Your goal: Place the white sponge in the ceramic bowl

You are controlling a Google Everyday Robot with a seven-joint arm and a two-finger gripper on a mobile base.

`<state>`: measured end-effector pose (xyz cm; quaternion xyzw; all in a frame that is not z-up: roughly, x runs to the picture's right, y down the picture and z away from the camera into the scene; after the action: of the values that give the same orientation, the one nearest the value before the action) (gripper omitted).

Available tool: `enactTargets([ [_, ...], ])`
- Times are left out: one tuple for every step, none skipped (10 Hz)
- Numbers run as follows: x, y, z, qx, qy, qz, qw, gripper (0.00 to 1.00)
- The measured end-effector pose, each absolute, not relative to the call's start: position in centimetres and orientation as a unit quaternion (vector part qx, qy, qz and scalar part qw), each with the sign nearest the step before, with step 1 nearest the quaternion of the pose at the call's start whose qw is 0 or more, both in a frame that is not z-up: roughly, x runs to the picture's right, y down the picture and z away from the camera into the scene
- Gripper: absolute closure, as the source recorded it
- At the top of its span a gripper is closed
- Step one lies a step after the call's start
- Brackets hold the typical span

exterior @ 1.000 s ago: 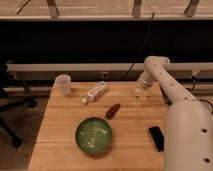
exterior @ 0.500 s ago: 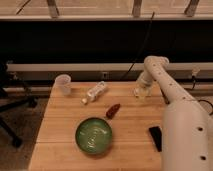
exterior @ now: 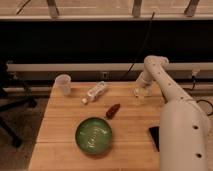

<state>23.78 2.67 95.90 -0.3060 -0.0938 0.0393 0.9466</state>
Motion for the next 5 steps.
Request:
enactTargets([
  [23.8, 2.7, 95.9, -0.307, -0.092, 0.039, 0.947, 0.20],
  [24.1, 2.7, 96.0, -0.308, -0.088, 0.042, 0.946, 0.20],
  [25.4, 2.8, 96.1, -0.311, -0.081, 0.051, 0.946, 0.20],
  [26.1, 2.9, 96.1, -0.312, -0.077, 0.056, 0.945, 0.20],
  [26.7, 2.9, 96.2, -0.313, -0.072, 0.060, 0.945, 0.20],
])
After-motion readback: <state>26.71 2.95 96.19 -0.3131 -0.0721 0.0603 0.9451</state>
